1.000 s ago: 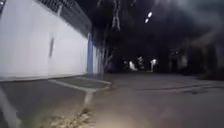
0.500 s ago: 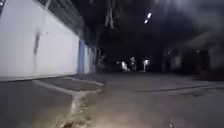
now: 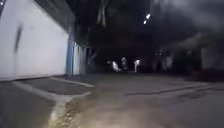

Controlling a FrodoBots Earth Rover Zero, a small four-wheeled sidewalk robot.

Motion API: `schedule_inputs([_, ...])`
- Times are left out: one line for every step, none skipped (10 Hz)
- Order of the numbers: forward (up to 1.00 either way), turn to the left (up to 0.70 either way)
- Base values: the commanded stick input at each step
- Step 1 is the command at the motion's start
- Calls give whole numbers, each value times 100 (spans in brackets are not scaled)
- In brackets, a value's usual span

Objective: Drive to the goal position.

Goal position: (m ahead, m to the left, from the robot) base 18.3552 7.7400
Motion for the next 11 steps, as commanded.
schedule_inputs([70,0])
schedule_inputs([70,0])
schedule_inputs([70,0])
schedule_inputs([70,0])
schedule_inputs([70,0])
schedule_inputs([70,0])
schedule_inputs([70,0])
schedule_inputs([70,0])
schedule_inputs([70,0])
schedule_inputs([70,0])
schedule_inputs([70,-10])
